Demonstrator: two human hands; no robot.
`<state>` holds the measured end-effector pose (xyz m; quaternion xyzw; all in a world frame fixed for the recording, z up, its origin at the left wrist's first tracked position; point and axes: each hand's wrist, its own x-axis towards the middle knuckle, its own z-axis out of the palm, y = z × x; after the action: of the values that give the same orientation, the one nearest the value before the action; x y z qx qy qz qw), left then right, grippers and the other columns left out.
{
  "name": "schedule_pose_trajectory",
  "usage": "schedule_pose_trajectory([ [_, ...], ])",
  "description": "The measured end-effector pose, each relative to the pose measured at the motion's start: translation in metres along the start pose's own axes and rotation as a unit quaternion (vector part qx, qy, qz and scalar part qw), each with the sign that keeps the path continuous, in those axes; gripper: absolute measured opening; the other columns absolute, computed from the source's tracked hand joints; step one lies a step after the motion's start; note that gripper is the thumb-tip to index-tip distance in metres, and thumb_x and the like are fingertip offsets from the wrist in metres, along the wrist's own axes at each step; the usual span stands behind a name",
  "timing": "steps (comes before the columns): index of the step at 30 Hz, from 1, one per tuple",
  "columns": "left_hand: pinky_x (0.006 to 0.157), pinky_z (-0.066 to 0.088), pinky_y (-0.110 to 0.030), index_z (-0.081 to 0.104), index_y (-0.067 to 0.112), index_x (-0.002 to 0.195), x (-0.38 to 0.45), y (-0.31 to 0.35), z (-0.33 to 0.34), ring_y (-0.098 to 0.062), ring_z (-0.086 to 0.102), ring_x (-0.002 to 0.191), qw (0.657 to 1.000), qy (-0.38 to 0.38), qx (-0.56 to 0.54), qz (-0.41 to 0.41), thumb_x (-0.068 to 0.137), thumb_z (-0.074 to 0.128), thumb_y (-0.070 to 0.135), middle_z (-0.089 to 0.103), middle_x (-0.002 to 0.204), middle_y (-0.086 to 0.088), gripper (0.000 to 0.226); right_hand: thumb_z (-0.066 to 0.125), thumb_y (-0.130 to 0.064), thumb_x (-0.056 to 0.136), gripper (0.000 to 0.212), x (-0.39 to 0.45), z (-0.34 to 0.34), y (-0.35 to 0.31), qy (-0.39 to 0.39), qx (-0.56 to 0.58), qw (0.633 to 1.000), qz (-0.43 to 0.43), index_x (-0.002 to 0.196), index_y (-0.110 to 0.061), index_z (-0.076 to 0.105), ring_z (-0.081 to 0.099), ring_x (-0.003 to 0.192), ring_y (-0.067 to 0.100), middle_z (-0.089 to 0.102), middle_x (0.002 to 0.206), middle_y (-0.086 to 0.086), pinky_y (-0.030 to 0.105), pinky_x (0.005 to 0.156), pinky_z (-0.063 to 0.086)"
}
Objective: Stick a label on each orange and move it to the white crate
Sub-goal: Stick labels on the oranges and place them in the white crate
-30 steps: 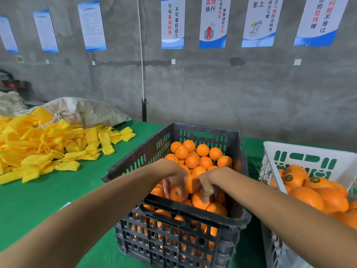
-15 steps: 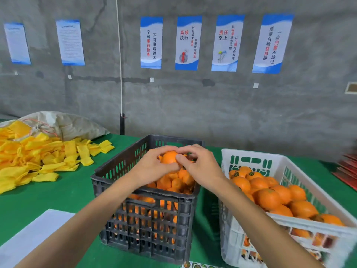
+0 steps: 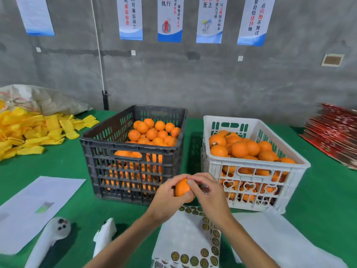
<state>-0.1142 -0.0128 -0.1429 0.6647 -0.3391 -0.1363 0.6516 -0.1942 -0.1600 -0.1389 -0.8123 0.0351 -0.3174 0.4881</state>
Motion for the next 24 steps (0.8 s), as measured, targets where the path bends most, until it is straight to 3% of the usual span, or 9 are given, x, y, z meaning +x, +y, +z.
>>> schedule_pose_trajectory([
  [3, 0.091, 0.055, -0.033, 0.068, 0.041, 0.123, -0.017, -0.046, 0.012, -0.013, 0.066, 0.108, 0.995, -0.014, 0.098, -0.032, 0.082, 0.074, 0.039, 0.069, 0.118, 0.004, 0.041, 0.065, -0.031, 0.100, 0.014, -0.031, 0.007, 0.033, -0.030, -0.021, 0.997, 0.063, 0.109, -0.033, 0.075, 0.062, 0.105, 0.006, 0.064, 0.107, -0.017, 0.036, 0.088, 0.055],
  [6, 0.089, 0.049, -0.016, 0.062, 0.041, 0.132, -0.033, -0.077, 0.021, -0.003, 0.061, 0.109, 0.985, -0.020, 0.156, -0.075, 0.087, 0.076, 0.039, 0.062, 0.126, 0.002, 0.047, 0.062, -0.037, 0.100, 0.027, -0.057, 0.003, 0.061, -0.063, -0.109, 0.987, 0.100, 0.125, -0.026, 0.068, 0.062, 0.110, 0.006, 0.068, 0.118, -0.011, 0.035, 0.095, 0.052],
  [9, 0.099, 0.053, -0.028, 0.056, 0.041, 0.140, -0.040, -0.093, 0.024, -0.007, 0.059, 0.115, 0.986, -0.004, 0.134, -0.100, 0.092, 0.077, 0.040, 0.054, 0.136, 0.005, 0.053, 0.051, -0.061, 0.098, 0.056, -0.081, -0.009, 0.078, -0.109, -0.244, 0.958, 0.109, 0.144, -0.027, 0.050, 0.052, 0.120, 0.007, 0.058, 0.132, -0.012, 0.027, 0.097, 0.046],
  [11, 0.102, 0.054, -0.035, 0.052, 0.042, 0.144, -0.041, -0.097, 0.027, -0.008, 0.059, 0.117, 0.985, 0.011, 0.140, -0.097, 0.093, 0.074, 0.044, 0.051, 0.139, 0.006, 0.055, 0.049, -0.070, 0.094, 0.069, -0.093, -0.016, 0.085, -0.140, -0.284, 0.944, 0.098, 0.148, -0.026, 0.047, 0.047, 0.126, 0.008, 0.055, 0.140, -0.010, 0.026, 0.103, 0.042],
  [13, 0.095, 0.053, -0.026, 0.047, 0.049, 0.145, -0.045, -0.099, 0.030, -0.002, 0.058, 0.114, 0.983, 0.021, 0.158, -0.091, 0.093, 0.068, 0.055, 0.049, 0.138, 0.012, 0.057, 0.050, -0.073, 0.092, 0.074, -0.101, -0.021, 0.089, -0.143, -0.294, 0.940, 0.100, 0.149, -0.025, 0.049, 0.041, 0.137, 0.008, 0.048, 0.150, -0.011, 0.026, 0.114, 0.034],
  [17, 0.071, 0.047, -0.006, 0.035, 0.067, 0.141, -0.054, -0.095, 0.032, 0.013, 0.057, 0.104, 0.980, 0.025, 0.184, -0.069, 0.089, 0.053, 0.077, 0.042, 0.132, 0.031, 0.056, 0.057, -0.065, 0.093, 0.064, -0.104, -0.023, 0.095, -0.109, -0.295, 0.943, 0.108, 0.142, -0.026, 0.059, 0.040, 0.138, 0.006, 0.048, 0.150, -0.014, 0.020, 0.113, 0.031],
  [24, 0.073, 0.047, -0.006, 0.025, 0.072, 0.142, -0.058, -0.101, 0.031, 0.006, 0.061, 0.098, 0.977, -0.011, 0.207, -0.051, 0.095, 0.045, 0.076, 0.036, 0.139, 0.028, 0.051, 0.068, -0.037, 0.097, 0.018, -0.092, -0.025, 0.101, -0.063, -0.336, 0.939, 0.028, 0.102, -0.027, 0.082, 0.058, 0.100, 0.017, 0.072, 0.113, -0.011, 0.030, 0.083, 0.050],
])
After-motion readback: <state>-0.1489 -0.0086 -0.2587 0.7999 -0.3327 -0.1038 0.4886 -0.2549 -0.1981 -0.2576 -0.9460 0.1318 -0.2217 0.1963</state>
